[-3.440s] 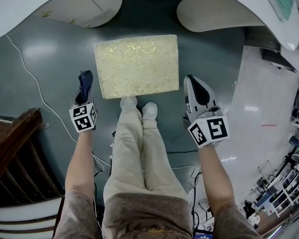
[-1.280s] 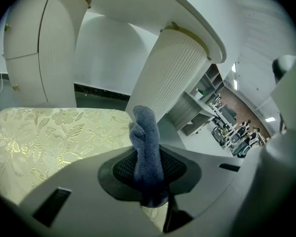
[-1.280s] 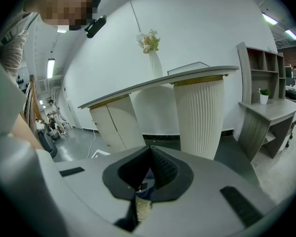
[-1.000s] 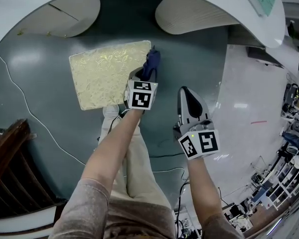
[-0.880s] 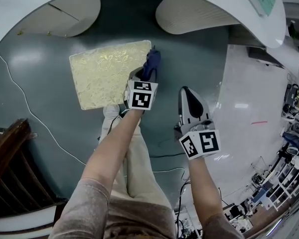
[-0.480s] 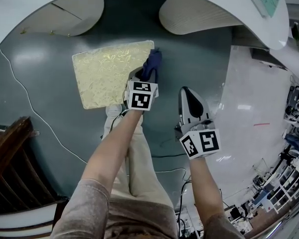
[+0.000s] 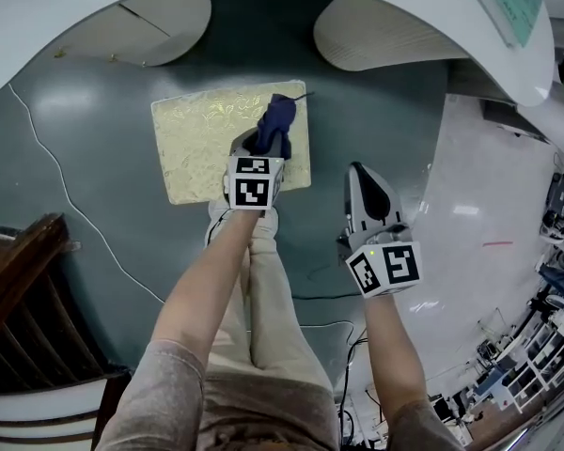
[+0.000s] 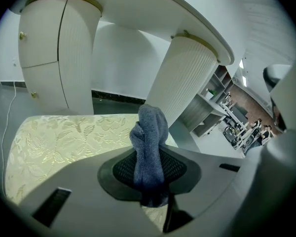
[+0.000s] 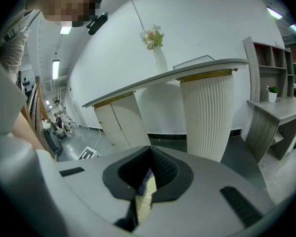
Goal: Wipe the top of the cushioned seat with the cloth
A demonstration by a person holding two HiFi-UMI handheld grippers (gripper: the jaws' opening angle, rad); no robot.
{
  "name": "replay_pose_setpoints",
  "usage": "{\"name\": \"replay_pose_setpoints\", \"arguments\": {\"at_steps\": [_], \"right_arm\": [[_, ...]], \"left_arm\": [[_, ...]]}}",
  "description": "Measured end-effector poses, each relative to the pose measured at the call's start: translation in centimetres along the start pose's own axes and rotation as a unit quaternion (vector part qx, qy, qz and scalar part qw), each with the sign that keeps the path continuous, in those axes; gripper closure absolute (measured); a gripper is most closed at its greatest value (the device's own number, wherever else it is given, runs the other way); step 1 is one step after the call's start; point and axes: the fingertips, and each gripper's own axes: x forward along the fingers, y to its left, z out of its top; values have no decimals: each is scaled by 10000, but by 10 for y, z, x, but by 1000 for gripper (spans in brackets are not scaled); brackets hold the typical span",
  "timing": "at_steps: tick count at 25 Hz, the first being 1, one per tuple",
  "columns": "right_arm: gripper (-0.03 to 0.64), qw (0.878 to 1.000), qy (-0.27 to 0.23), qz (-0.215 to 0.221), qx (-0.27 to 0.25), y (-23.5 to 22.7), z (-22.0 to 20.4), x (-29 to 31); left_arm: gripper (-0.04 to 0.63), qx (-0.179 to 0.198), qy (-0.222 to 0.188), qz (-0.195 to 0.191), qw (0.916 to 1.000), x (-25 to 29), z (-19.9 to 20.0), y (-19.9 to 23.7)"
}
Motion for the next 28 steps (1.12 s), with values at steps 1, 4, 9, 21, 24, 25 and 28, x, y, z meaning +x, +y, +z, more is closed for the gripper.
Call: {"name": "replay_pose_setpoints", "arguments": {"at_steps": [1, 4, 9, 21, 24, 25, 28], "right_arm": [[611, 10000, 6, 8, 7, 2, 0, 2], [611, 10000, 6, 59, -4, 9, 0, 8], [611, 9999, 20, 165, -38, 20, 0, 18], [611, 9995, 66, 303, -80, 38, -4, 32], [611, 9996, 94, 260, -77, 37, -5, 32], [611, 9996, 105, 244, -78, 37, -6, 31], [611, 9996, 85, 263, -85, 39, -4, 33]], "left_arm": [[495, -22, -13, 24, 10000, -3, 0, 6], [495, -103, -46, 84, 9999, -10, -2, 21], [495, -170, -64, 172, 9997, -19, -2, 40], [493, -202, -179, 489, 9984, -57, -9, 109], [492, -318, -227, 587, 9975, -68, -13, 126], [492, -350, -236, 614, 9972, -71, -15, 132], [492, -365, -239, 692, 9966, -83, -20, 149]]}}
